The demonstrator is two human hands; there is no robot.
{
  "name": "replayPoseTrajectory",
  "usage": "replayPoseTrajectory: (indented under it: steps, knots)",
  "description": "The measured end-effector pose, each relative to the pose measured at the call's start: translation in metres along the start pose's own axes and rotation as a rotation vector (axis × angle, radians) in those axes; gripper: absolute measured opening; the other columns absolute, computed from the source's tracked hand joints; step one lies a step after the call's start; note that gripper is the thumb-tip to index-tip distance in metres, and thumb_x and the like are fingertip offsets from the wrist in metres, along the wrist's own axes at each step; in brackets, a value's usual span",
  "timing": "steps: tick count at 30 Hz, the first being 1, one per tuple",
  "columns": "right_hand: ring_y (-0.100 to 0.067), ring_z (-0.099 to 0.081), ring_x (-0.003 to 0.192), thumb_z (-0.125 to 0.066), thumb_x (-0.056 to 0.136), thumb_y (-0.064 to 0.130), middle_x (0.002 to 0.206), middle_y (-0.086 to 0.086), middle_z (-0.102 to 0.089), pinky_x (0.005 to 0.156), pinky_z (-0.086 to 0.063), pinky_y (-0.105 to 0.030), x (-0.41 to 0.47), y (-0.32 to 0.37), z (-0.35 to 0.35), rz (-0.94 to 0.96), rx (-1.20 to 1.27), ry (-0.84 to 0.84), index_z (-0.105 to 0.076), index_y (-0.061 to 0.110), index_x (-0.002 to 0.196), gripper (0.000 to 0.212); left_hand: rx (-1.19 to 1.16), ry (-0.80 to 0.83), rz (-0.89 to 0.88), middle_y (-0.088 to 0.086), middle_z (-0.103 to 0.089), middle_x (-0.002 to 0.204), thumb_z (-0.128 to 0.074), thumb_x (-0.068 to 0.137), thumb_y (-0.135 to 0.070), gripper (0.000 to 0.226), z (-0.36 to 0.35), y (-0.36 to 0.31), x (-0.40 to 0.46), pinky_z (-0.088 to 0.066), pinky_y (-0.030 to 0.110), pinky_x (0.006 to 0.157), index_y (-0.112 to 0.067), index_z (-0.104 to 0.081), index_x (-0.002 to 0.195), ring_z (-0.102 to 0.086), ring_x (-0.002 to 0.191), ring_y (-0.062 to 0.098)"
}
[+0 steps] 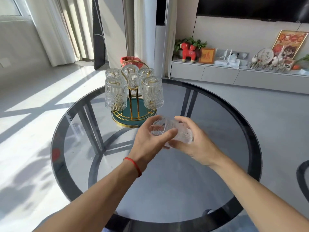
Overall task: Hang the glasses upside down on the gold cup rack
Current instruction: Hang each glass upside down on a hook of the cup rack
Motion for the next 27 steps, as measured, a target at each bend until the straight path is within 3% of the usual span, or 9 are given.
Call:
replayPoseTrajectory:
  steps: [2,4,8,11,13,16,18,22,27]
  knots:
    - [-0.018,-0.061,0.133,-0.068,0.089,0.062,0.151,0.000,-0.058,0.108,-0.053,-0.048,-0.001,-0.004,-0.003,-0.126,0.291,0.077,-0.049,0.033,0.148,0.068,-0.202,0.005,0.104,0.013,-0.068,0.121,-0.088,0.070,-0.037,0.074,0.006,0.001,0.001,-0.064,0.044,0.072,-0.023,-0.056,0.135,-0.075,0.098,0.022]
    - [-0.036,-0.068,0.122,-0.056,0.100,0.054,0.141,-0.008,-0.067,0.100,-0.056,-0.060,-0.001,-0.006,-0.008,-0.173,0.501,0.133,-0.057,0.029,0.143,0.050,-0.278,0.038,0.139,0.017,-0.067,0.126,-0.088,0.069,-0.037,0.084,0.009,0.000,0.002,-0.064,0.046,0.075,-0.021,-0.050,0.142,-0.074,0.104,0.024]
    - [-0.038,-0.069,0.121,-0.066,0.097,0.044,0.131,-0.012,-0.072,0.089,-0.062,-0.051,0.009,0.000,-0.008,-0.102,0.597,-0.035,-0.063,0.022,0.137,0.045,-0.179,0.057,0.126,0.013,-0.068,0.123,-0.081,0.075,-0.044,0.079,0.020,-0.005,0.009,-0.064,0.044,0.080,-0.028,-0.051,0.145,-0.072,0.107,0.021]
    - [-0.030,-0.073,0.113,-0.079,0.088,0.042,0.117,-0.011,-0.077,0.088,-0.063,-0.040,0.019,0.016,0.001,-0.007,0.411,-0.211,-0.061,0.035,0.135,0.051,0.074,-0.070,-0.022,-0.007,-0.075,0.105,-0.057,0.085,-0.053,0.043,0.035,-0.010,0.020,-0.060,0.033,0.081,-0.032,-0.070,0.120,-0.070,0.100,0.007]
    - [-0.025,-0.071,0.114,-0.080,0.087,0.045,0.122,-0.003,-0.074,0.095,-0.061,-0.043,0.027,0.035,0.005,0.085,0.197,-0.279,-0.059,0.043,0.134,0.051,0.362,-0.209,-0.150,-0.014,-0.074,0.103,-0.045,0.090,-0.047,0.036,0.049,-0.008,0.025,-0.051,0.028,0.083,-0.030,-0.073,0.104,-0.064,0.096,-0.002]
    - [-0.016,-0.065,0.123,-0.074,0.087,0.054,0.135,0.009,-0.068,0.102,-0.055,-0.047,0.045,0.075,0.009,0.227,-0.071,-0.309,-0.055,0.041,0.140,0.057,1.031,-0.126,-0.274,0.006,-0.056,0.144,-0.056,0.090,-0.037,0.045,0.060,0.015,0.033,-0.043,0.041,0.108,-0.023,-0.062,0.133,-0.047,0.135,0.022]
    - [-0.014,-0.062,0.125,-0.070,0.087,0.057,0.141,0.011,-0.065,0.104,-0.054,-0.043,0.059,0.104,0.009,0.312,-0.218,-0.336,-0.055,0.035,0.144,0.062,1.279,0.000,-0.296,0.007,-0.033,0.162,-0.059,0.088,-0.038,0.061,0.063,0.037,0.035,-0.032,0.049,0.118,-0.029,-0.047,0.147,-0.024,0.151,0.028]
    - [-0.023,-0.063,0.124,-0.070,0.088,0.055,0.143,0.002,-0.066,0.098,-0.045,-0.029,0.090,0.145,0.002,0.375,-0.424,-0.328,-0.054,0.026,0.146,0.066,1.336,0.024,-0.306,0.005,-0.019,0.169,-0.048,0.092,-0.048,0.063,0.070,0.057,0.037,-0.023,0.052,0.122,-0.033,-0.035,0.152,-0.011,0.156,0.028]
    - [-0.031,-0.058,0.133,-0.068,0.090,0.055,0.144,-0.008,-0.064,0.108,-0.046,-0.041,0.123,0.157,-0.016,0.365,-0.603,-0.250,-0.050,0.028,0.149,0.067,1.364,0.009,-0.318,0.011,-0.025,0.166,-0.045,0.091,-0.048,0.066,0.066,0.058,0.041,-0.016,0.052,0.125,-0.028,-0.032,0.153,-0.008,0.156,0.031]
Point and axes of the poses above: each hand's wrist, its own x-axis towards the middle knuckle, its own z-axis out of the back of the hand, y = z × x, the point moved 3 cm from there along x, towards the middle knuckle
